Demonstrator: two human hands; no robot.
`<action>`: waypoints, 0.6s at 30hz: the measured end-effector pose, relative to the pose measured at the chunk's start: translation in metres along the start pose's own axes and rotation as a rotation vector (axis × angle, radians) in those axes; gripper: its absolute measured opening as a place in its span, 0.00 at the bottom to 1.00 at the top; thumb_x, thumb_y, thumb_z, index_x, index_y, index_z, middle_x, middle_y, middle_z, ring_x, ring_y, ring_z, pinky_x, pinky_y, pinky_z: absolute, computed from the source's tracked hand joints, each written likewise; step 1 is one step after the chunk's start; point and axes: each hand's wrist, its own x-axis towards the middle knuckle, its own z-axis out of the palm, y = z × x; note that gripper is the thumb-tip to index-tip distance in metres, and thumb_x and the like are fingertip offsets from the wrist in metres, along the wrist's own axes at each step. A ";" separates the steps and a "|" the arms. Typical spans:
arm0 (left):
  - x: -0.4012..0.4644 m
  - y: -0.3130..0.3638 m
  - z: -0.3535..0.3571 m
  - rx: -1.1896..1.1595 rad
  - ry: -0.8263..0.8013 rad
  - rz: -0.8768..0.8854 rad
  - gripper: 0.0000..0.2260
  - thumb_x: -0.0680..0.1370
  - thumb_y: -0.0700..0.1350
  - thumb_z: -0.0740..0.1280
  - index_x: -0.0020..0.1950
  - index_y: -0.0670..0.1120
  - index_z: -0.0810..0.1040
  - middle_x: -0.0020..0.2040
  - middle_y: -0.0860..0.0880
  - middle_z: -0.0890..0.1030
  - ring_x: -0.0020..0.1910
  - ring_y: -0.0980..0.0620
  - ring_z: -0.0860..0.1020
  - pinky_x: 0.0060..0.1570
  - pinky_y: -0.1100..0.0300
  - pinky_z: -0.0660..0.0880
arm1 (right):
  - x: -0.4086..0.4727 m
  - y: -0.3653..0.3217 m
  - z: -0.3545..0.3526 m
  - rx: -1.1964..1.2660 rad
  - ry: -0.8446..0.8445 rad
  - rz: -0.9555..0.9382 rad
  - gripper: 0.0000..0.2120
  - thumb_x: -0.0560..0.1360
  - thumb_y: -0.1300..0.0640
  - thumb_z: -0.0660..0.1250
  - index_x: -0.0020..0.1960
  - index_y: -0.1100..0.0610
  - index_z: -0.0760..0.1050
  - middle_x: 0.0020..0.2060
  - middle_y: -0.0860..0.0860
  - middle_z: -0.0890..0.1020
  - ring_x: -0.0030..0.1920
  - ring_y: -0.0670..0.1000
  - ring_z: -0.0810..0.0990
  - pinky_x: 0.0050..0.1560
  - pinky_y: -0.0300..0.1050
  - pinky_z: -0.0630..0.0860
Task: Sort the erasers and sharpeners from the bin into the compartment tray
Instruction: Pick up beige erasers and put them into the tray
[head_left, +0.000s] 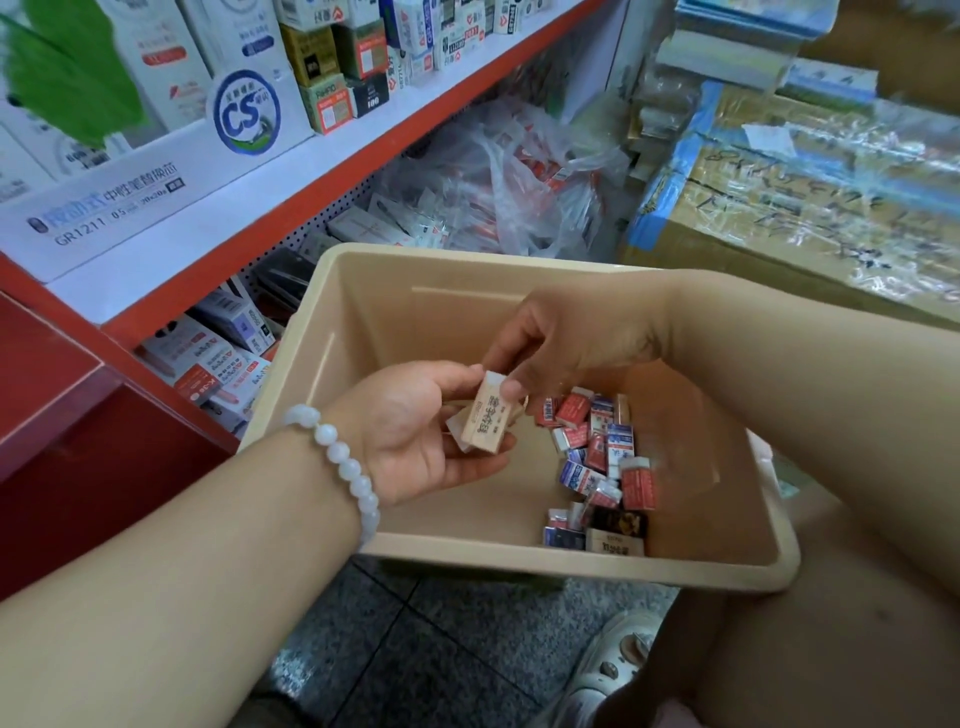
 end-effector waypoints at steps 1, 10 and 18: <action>0.001 0.001 -0.001 -0.008 0.005 -0.013 0.11 0.80 0.45 0.58 0.52 0.40 0.76 0.43 0.43 0.80 0.38 0.47 0.79 0.38 0.55 0.79 | 0.000 -0.002 0.002 0.017 -0.009 -0.007 0.12 0.74 0.64 0.68 0.57 0.59 0.78 0.45 0.51 0.84 0.39 0.43 0.83 0.40 0.33 0.77; 0.017 0.006 -0.010 -0.101 0.083 -0.034 0.10 0.78 0.45 0.58 0.50 0.43 0.77 0.39 0.45 0.77 0.30 0.48 0.75 0.24 0.65 0.74 | 0.029 0.036 0.022 -0.844 -0.295 0.353 0.18 0.76 0.46 0.65 0.62 0.54 0.76 0.58 0.52 0.79 0.55 0.54 0.78 0.59 0.47 0.73; 0.020 0.005 -0.009 -0.011 0.074 -0.028 0.10 0.79 0.45 0.58 0.46 0.44 0.78 0.36 0.45 0.78 0.31 0.49 0.75 0.25 0.65 0.73 | 0.049 0.063 0.057 -1.129 -0.660 0.483 0.29 0.74 0.36 0.63 0.66 0.55 0.73 0.61 0.52 0.75 0.55 0.52 0.74 0.51 0.42 0.67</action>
